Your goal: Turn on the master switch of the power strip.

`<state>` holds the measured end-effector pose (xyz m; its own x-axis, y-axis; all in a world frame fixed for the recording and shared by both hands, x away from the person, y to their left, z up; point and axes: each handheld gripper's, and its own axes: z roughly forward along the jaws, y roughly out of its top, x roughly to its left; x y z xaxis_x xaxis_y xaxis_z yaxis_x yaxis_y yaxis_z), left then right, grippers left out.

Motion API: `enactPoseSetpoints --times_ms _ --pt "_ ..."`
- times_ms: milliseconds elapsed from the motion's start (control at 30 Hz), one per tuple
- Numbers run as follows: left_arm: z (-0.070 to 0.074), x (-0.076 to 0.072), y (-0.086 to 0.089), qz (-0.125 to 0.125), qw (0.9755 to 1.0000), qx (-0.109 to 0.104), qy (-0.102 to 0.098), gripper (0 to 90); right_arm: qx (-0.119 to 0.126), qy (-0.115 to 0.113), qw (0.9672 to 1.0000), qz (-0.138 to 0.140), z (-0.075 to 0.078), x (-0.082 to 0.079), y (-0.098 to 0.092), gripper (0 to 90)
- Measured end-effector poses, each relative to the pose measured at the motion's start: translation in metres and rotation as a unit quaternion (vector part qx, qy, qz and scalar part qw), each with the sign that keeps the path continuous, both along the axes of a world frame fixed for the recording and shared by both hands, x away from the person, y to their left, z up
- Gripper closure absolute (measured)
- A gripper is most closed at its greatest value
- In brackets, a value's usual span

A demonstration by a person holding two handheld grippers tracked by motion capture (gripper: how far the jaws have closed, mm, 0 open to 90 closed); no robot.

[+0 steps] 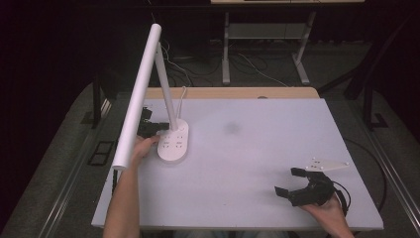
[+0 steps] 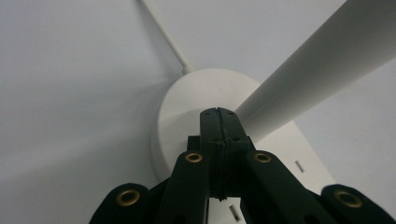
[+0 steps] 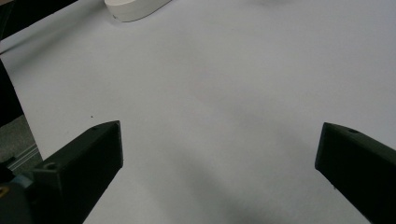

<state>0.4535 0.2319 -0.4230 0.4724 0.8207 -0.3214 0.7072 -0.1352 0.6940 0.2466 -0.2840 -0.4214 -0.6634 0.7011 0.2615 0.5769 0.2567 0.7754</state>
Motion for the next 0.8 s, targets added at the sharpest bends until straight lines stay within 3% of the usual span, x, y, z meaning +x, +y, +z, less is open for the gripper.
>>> enactPoseSetpoints --times_ms 133,267,367,533,800 --pt "0.0009 -0.0008 0.0011 0.003 0.9998 0.017 -0.004 90.0 -0.001 -0.002 1.0000 0.001 0.0002 -0.0002 -0.0004 0.3" --pt "-0.0014 -0.0007 0.0000 0.013 0.9998 0.015 -0.008 90.0 -0.001 -0.004 1.0000 0.002 0.0003 -0.0011 0.0002 0.3" --pt "-0.0046 -0.0004 0.0002 0.028 0.9996 0.000 -0.009 90.0 -0.001 -0.002 1.0000 0.002 0.0002 -0.0011 -0.0003 0.3" --pt "-0.0032 -0.0008 -0.0030 0.037 0.9992 0.012 -0.003 90.0 -0.001 -0.004 1.0000 0.002 0.0004 -0.0012 -0.0005 0.3" --pt "-0.0046 -0.0075 -0.0072 0.034 0.9985 0.033 -0.026 90.0 -0.001 -0.006 1.0000 0.000 0.0009 -0.0010 -0.0025 0.3"
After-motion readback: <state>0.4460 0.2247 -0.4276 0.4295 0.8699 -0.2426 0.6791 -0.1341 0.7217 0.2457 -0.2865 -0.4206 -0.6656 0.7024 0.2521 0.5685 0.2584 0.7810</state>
